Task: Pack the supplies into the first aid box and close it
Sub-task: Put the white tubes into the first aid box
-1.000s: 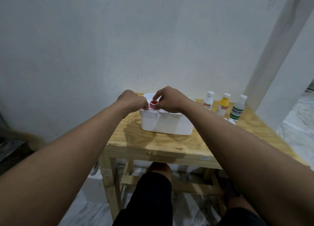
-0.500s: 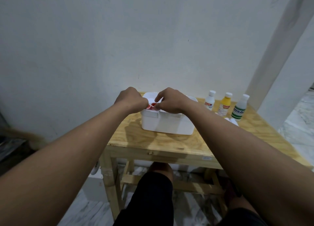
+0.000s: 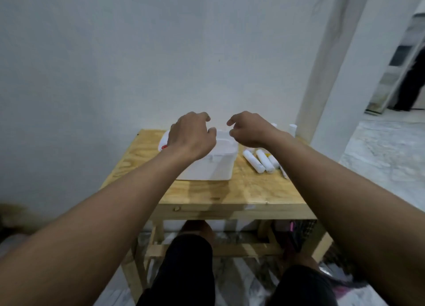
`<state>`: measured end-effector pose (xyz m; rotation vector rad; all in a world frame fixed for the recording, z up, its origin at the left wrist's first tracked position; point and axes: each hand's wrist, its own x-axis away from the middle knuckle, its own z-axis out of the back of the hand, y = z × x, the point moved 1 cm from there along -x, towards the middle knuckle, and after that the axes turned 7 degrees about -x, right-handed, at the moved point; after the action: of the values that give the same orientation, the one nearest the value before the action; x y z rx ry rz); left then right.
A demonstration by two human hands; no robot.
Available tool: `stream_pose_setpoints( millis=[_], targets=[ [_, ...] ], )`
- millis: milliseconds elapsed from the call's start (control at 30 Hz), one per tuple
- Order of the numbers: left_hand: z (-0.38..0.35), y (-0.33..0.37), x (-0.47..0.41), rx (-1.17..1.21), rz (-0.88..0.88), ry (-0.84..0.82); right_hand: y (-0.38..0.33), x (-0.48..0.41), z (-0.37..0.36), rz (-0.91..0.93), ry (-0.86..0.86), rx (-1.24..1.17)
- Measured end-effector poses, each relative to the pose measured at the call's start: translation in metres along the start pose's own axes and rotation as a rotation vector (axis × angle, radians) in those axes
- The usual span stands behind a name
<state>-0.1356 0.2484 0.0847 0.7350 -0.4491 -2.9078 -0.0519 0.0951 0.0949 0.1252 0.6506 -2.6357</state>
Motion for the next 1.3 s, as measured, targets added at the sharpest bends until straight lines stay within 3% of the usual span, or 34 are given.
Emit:
stream_pose_setpoints(
  millis=[400, 733, 933, 1300],
  targets=[
    [-0.066, 0.105, 0.005, -0.024, -0.293, -0.061, 0.109, 0.047, 0.030, -0.198, 0.054, 0.069],
    [-0.128, 0.137, -0.026, -0.191, -0.327, -0.227, 0.163, 0.051, 0.011, -0.365, 0.007, 0.047],
    [-0.152, 0.151, -0.036, -0.254, -0.374, -0.230, 0.175, 0.048, 0.005, -0.451, -0.072, -0.034],
    [-0.178, 0.174, -0.048, -0.294, -0.251, -0.283, 0.188, 0.046, 0.012, -0.551, -0.028, -0.109]
  ],
)
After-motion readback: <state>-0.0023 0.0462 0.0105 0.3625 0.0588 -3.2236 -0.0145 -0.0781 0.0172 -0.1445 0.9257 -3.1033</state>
